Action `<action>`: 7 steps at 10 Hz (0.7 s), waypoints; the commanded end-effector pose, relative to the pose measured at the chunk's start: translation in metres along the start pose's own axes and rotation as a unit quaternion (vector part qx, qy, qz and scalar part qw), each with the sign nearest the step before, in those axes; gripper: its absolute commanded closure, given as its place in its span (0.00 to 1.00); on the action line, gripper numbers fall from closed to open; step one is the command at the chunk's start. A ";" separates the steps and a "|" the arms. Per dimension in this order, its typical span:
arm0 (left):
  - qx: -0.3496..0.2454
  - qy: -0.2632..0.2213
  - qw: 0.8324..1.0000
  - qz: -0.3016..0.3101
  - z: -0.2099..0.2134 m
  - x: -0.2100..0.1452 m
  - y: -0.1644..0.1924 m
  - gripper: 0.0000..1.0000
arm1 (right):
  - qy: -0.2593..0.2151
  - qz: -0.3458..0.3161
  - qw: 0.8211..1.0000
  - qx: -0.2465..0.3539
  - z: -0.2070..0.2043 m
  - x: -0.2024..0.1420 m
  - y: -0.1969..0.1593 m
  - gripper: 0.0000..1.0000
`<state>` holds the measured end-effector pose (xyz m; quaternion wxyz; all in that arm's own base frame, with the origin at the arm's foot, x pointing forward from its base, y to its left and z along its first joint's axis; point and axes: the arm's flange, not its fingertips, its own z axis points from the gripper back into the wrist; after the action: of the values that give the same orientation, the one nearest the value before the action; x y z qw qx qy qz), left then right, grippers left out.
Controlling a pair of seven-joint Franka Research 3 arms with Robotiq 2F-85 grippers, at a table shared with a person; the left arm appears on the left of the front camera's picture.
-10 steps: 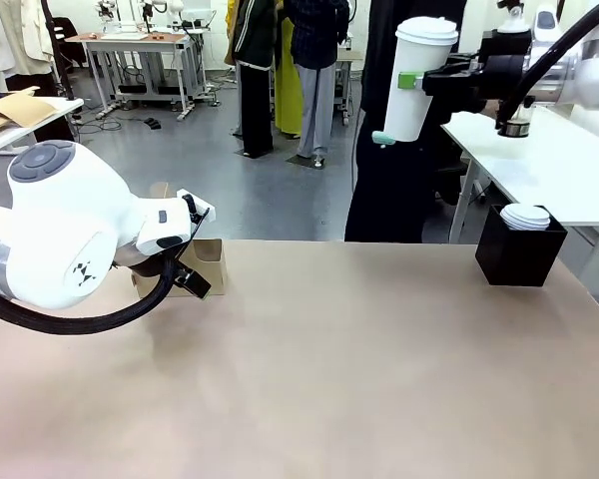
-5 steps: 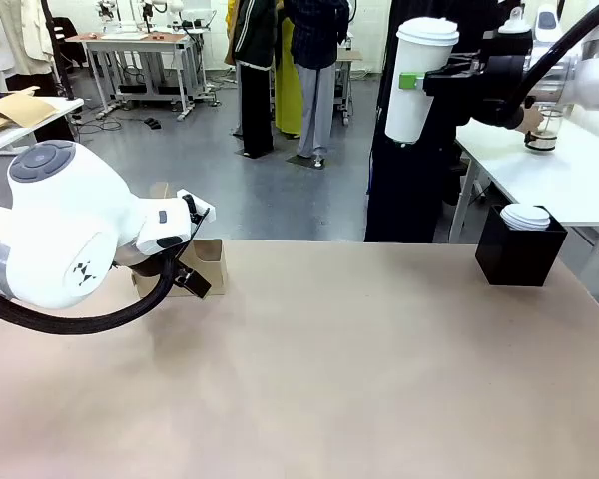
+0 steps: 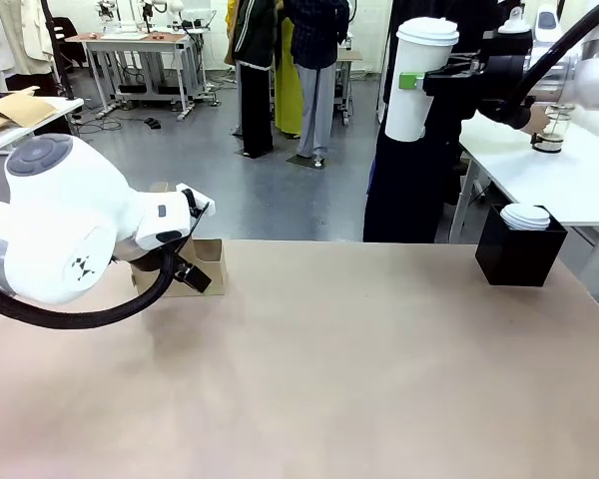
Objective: Pour a drink into a cup and package it in a carrier.
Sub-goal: Position the Cup Carrier in the center of the table.
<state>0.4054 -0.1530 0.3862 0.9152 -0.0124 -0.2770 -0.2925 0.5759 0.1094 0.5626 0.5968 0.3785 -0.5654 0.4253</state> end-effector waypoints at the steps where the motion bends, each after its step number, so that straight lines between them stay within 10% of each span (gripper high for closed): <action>1: 0.000 0.003 1.000 0.028 0.051 0.022 0.012 0.00 | -0.005 0.012 1.000 -0.008 -0.001 0.003 0.000 0.19; 7: 0.011 0.086 0.984 0.157 0.114 0.099 0.075 0.00 | -0.005 0.012 1.000 -0.008 -0.001 0.003 0.000 0.19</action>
<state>0.4336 -0.1077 0.5440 0.9616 -0.0268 -0.2124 -0.1720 0.5760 0.1093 0.5627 0.5968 0.3783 -0.5655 0.4253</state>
